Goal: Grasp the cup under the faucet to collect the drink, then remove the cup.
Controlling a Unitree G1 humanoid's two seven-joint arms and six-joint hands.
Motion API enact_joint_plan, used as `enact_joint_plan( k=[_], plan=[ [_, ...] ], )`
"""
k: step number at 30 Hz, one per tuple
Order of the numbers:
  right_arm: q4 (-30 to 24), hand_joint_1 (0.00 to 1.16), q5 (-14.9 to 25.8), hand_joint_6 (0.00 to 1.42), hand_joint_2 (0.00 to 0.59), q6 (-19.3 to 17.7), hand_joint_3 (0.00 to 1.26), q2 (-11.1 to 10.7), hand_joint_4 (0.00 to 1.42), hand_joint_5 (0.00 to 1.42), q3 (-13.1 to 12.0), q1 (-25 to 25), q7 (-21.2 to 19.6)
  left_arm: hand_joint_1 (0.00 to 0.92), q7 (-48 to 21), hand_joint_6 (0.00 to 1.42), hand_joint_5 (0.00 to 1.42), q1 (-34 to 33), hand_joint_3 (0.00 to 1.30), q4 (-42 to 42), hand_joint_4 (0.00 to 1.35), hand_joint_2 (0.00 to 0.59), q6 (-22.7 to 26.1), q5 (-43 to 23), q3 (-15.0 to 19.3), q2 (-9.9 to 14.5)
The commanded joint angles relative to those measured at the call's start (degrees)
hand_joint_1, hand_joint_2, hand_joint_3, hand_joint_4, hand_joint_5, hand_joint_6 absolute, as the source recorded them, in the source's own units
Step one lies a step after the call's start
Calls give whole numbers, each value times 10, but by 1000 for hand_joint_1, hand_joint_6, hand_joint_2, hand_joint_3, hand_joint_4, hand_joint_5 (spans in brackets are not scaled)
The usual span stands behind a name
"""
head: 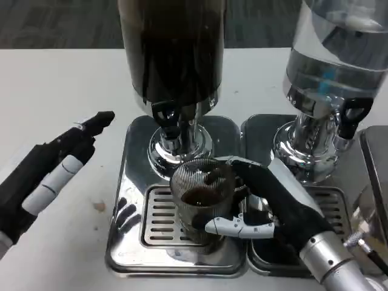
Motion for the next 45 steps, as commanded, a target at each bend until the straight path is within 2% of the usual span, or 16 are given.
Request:
enact_joint_plan(
  k=[1, 7, 22, 45],
  plan=[
    [-26, 749, 3, 569, 226, 1, 404, 0, 401, 502, -11, 4, -8, 0, -4, 77, 62, -3, 161, 7, 94, 148, -11, 6, -3, 5],
    [-40, 749, -4, 569, 227, 5, 405, -5, 406, 505, -18, 12, -10, 0, -5, 77, 62, -3, 154, 12, 89, 148, -11, 8, -6, 5],
    [-66, 756, 19, 577, 229, 8, 416, -3, 413, 506, -46, 30, 0, 0, -6, 77, 62, 11, 150, 6, 84, 146, -17, 19, -21, 5],
    [-135, 748, 39, 579, 238, 22, 427, -10, 423, 514, -60, 76, 27, 0, -5, 74, 50, 50, 120, -10, 41, 142, -33, 39, -26, 21]
  ],
)
